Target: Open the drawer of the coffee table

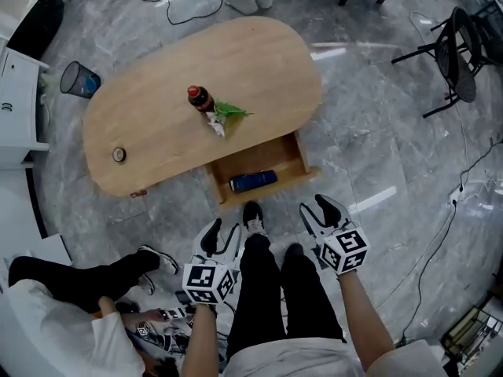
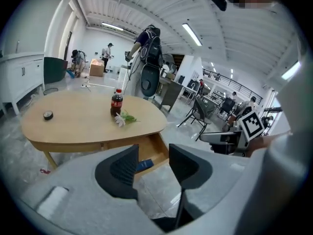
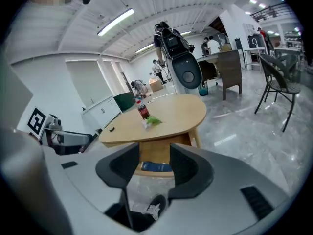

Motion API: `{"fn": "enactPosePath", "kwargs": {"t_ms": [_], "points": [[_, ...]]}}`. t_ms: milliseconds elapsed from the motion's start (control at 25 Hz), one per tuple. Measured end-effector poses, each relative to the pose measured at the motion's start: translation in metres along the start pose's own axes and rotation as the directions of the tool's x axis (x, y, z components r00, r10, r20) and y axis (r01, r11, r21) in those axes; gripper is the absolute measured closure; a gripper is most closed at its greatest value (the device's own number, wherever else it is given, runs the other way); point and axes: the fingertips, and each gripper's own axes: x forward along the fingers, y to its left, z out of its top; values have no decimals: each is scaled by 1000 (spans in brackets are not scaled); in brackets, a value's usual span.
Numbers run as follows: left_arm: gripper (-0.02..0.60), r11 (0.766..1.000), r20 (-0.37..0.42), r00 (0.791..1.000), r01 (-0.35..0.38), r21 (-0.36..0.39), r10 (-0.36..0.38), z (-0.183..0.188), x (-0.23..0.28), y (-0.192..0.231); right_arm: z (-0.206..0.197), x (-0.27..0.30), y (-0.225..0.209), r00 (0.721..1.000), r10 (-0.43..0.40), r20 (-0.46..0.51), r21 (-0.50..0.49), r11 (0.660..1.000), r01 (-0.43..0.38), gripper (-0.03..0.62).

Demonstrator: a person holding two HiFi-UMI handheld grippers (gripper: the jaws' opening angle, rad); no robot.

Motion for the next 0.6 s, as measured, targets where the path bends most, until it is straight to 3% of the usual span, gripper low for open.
{"fn": "enactPosePath", "kwargs": {"t_ms": [280,440,600], "points": [[380,996,-70,995,-70,58,74,40,-63,-76,24,-74,63,997,-52,-65,119,991,59,393],[391,984,-49,984,-167,56,170,57,-100,-104,27,-119,90,994,-66,-83,89,993,73,395],[396,983,-29,984,-177,52,178,64,-130,-143,33,-163,102,995,-76,-70,80,993,82,396]]}}
